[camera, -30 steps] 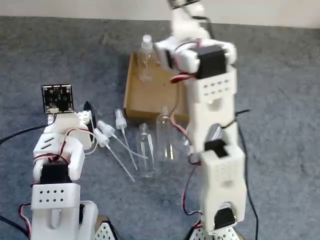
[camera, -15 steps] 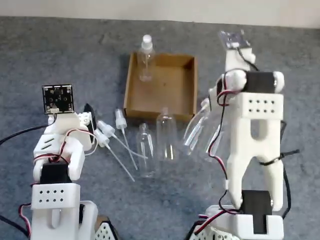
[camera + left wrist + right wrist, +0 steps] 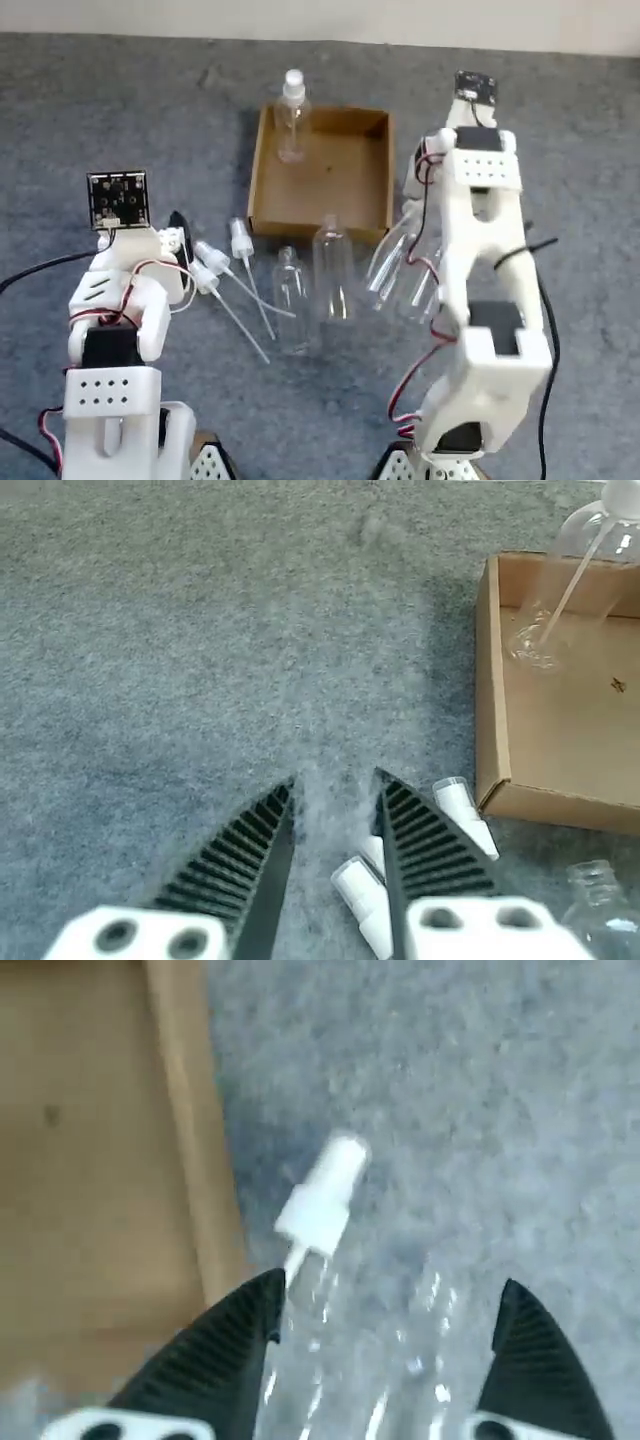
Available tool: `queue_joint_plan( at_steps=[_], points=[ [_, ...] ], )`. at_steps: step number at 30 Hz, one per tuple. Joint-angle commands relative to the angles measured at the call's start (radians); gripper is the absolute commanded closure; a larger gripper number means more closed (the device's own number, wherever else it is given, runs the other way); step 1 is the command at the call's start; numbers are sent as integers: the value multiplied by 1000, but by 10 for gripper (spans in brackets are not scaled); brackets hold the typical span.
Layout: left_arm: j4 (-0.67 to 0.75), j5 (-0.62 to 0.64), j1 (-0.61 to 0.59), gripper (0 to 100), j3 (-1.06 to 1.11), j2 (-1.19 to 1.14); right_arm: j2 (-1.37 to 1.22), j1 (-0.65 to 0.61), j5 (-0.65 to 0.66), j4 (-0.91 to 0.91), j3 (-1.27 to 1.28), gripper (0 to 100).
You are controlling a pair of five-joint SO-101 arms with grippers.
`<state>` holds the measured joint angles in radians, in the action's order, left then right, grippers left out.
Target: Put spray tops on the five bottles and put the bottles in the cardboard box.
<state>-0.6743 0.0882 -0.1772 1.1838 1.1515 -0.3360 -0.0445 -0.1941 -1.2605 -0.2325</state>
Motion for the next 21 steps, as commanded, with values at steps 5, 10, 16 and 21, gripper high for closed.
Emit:
queue_joint_plan(
  at_steps=[5,10,16,21],
  points=[
    [3,3,-13,930,-7,-5,-179,16,-100,25,-234,728],
    [3,3,-13,930,-7,-5,-283,16,-103,24,-280,729],
    [3,3,-13,930,-7,-5,-334,27,-95,18,-300,879],
    [3,3,-13,930,-7,-5,-332,76,-94,-71,-380,975]
  ],
)
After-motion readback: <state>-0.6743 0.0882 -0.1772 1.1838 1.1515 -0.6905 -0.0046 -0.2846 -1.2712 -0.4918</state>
